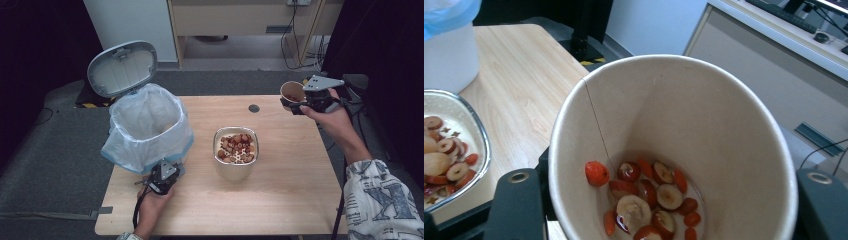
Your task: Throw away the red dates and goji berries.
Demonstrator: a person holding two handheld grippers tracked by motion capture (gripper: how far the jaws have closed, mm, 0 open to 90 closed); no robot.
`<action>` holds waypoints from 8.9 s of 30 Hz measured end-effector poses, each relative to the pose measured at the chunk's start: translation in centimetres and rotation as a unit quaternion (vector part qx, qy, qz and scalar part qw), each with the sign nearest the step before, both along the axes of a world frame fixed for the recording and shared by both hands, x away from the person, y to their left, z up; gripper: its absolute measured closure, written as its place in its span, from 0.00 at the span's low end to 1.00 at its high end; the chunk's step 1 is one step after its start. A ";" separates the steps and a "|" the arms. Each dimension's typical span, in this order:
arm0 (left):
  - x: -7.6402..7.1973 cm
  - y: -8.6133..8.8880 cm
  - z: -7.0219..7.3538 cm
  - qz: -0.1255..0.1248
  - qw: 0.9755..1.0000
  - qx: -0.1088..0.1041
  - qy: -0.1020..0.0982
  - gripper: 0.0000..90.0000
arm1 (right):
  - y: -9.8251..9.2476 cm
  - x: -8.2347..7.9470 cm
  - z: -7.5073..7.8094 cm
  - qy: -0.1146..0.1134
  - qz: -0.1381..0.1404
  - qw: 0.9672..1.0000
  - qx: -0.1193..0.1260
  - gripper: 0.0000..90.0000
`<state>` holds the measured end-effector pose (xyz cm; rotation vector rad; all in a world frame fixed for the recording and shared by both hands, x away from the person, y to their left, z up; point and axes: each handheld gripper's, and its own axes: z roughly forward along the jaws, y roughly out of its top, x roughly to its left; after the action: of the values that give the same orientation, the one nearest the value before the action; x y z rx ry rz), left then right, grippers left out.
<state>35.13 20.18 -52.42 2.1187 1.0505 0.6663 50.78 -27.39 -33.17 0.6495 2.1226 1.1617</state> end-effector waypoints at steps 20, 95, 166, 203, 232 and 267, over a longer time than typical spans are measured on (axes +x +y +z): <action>0.0 0.0 0.0 0.000 1.000 -0.001 0.000 0.99 | 2.9 -0.2 0.7 -0.010 0.024 1.000 -0.010 0.36; 0.0 0.0 0.1 -0.002 1.000 0.000 0.003 0.99 | 11.1 -4.1 1.8 -0.155 0.064 0.967 -0.190 0.36; 0.1 0.0 0.1 -0.001 1.000 -0.004 0.004 0.99 | 13.0 -5.2 3.4 -0.221 0.070 0.925 -0.302 0.36; 0.1 0.1 0.1 -0.002 1.000 -0.006 0.004 0.99 | 14.7 -6.4 3.6 -0.288 0.092 0.858 -0.416 0.36; 0.1 0.1 0.1 -0.002 1.000 -0.006 0.004 0.99 | 15.5 -7.5 3.2 -0.334 0.095 0.800 -0.488 0.36; 0.1 0.1 0.1 -0.002 1.000 -0.006 0.005 0.99 | 15.6 -7.9 4.6 -0.353 0.091 0.788 -0.497 0.37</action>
<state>35.23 20.24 -52.35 2.1154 1.0533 0.6479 42.91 -11.78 -28.62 -0.4389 1.7643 0.1433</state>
